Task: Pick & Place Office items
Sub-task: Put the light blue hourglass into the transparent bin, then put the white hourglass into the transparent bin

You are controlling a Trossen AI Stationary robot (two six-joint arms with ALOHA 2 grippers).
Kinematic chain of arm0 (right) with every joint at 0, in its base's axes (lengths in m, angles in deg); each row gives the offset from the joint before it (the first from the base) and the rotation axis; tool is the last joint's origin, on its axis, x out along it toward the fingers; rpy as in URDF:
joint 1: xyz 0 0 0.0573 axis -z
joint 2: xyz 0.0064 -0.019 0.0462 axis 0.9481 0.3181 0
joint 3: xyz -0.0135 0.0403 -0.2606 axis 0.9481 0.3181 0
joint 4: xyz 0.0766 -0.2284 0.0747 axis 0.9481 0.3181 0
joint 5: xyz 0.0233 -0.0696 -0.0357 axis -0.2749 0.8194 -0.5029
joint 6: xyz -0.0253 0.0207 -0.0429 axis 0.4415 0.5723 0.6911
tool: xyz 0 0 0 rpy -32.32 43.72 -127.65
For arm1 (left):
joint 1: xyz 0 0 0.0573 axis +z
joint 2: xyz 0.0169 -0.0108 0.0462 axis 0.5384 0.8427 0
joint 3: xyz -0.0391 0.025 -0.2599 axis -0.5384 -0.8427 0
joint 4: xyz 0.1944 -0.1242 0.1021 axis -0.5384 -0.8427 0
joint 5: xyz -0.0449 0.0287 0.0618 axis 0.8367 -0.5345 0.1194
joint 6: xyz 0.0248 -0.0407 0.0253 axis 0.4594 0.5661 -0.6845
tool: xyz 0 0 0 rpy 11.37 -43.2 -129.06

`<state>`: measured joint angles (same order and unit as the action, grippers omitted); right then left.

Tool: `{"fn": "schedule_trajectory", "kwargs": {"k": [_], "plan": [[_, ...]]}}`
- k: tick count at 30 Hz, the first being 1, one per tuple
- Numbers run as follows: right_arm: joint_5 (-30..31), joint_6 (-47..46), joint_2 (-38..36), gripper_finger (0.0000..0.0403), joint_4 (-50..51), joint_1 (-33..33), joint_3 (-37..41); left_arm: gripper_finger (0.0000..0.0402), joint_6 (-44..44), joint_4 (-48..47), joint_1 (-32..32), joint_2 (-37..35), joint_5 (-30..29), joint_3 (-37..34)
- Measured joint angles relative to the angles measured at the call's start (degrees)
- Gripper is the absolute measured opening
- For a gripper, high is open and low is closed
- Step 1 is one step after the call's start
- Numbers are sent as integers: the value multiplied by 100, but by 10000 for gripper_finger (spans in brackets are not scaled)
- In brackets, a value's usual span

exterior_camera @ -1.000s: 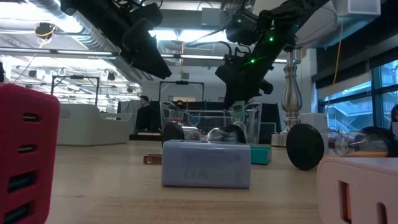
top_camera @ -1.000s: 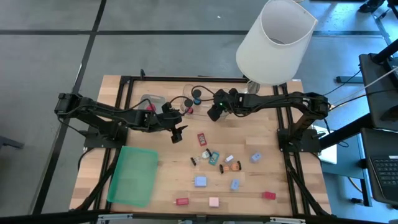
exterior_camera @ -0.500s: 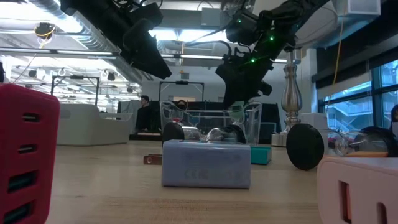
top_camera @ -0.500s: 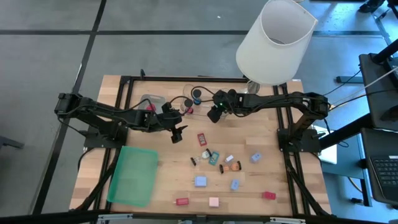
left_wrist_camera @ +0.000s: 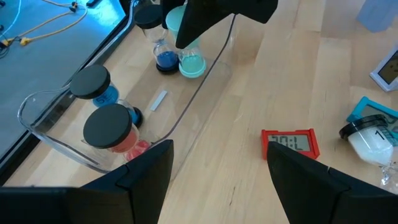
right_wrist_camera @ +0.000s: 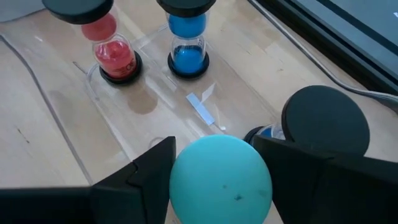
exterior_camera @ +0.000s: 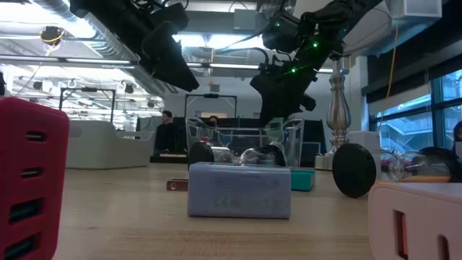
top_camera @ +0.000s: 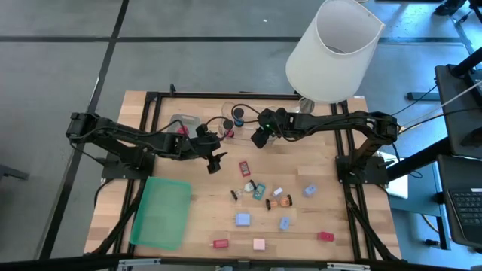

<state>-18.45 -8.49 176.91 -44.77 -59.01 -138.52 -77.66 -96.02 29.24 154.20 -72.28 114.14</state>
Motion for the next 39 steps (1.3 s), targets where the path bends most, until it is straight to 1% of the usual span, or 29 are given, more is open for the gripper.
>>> {"fn": "schedule_trajectory", "kwargs": {"k": [3,11,15,19,24,29,33,36,39], "plan": [[-37,-15,0,223,2,0,0,255,0,0,0,0,0,0],[53,-112,-4,286,-2,6,0,255,42,-1,1,0,2,0],[52,-49,-171,304,50,60,-8,255,42,-2,1,0,2,0],[55,158,-483,308,722,143,-339,255,42,-2,0,0,1,0],[41,176,-882,308,1732,92,-831,255,42,-2,1,0,0,0],[-9,181,-1273,303,2668,-283,-938,255,87,-2,0,0,3,0],[4,-111,-1487,295,3397,-766,-935,255,108,0,0,0,20,0],[71,-348,-1583,290,3485,-1281,-876,255,248,8,0,0,57,0],[236,-511,-1593,286,3504,-1767,-821,255,393,142,2,0,472,0]]}}
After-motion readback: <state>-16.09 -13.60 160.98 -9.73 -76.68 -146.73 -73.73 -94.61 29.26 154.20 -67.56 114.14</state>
